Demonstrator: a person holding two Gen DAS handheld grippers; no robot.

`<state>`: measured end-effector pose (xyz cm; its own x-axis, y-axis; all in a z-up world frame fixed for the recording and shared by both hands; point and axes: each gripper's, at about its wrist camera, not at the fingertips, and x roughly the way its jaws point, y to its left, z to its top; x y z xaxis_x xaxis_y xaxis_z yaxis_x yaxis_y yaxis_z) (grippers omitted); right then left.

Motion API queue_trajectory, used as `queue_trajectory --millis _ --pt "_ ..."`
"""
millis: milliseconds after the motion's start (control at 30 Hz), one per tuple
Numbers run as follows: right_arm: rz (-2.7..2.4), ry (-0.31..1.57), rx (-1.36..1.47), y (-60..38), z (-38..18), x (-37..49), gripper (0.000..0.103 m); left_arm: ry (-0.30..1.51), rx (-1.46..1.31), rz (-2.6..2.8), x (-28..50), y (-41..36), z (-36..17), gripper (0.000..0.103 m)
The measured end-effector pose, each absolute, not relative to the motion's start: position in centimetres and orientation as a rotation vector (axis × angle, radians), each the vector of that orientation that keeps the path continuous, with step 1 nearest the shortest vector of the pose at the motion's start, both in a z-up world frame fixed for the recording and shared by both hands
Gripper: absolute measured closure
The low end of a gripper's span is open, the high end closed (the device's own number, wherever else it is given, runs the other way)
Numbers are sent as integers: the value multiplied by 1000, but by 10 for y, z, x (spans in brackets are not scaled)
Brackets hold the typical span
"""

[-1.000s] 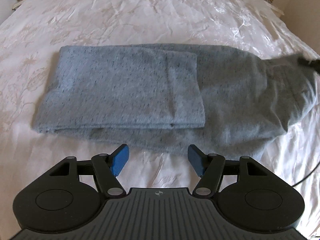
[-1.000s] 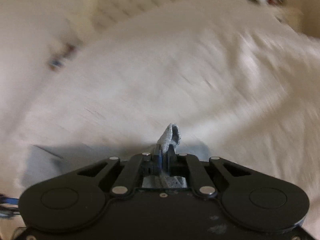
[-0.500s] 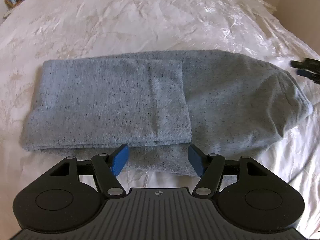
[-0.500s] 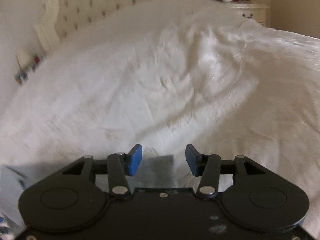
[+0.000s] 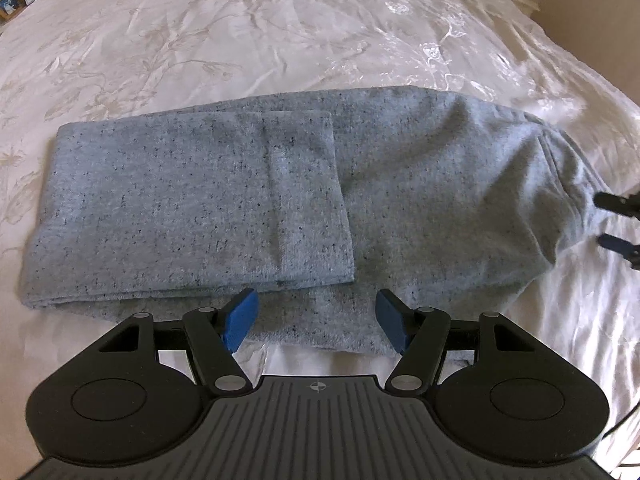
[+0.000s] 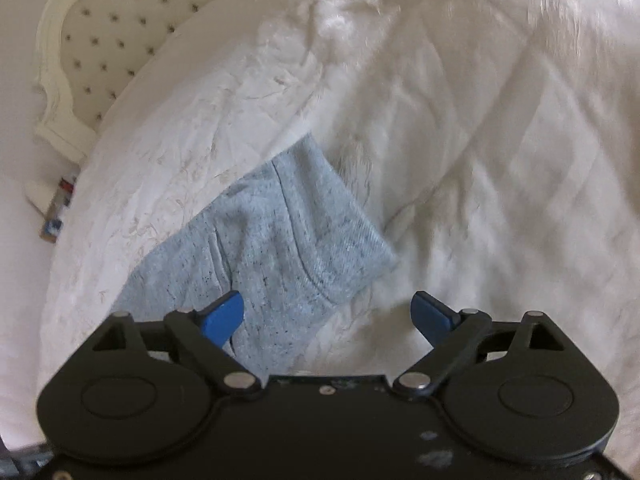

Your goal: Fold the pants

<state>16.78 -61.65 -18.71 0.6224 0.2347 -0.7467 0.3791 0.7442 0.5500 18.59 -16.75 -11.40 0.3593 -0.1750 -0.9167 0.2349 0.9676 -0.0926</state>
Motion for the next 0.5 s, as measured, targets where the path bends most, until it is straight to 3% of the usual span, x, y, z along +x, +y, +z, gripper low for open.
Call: queue_trajectory --millis 300,333,367,400,500 --pt "-72 815 956 -620 -222 221 4 1170 57 -246 191 -158 -109 40" --pt "-85 813 986 -621 -223 225 17 1165 59 -247 194 -159 -109 40" --pt "-100 809 1007 -623 -221 225 48 1159 58 -249 199 -159 -108 40" --pt "-125 811 1011 -624 -220 226 66 1152 54 -249 203 -159 -108 40" --pt "-120 793 1042 -630 -212 220 77 1123 39 -249 222 -159 -109 40"
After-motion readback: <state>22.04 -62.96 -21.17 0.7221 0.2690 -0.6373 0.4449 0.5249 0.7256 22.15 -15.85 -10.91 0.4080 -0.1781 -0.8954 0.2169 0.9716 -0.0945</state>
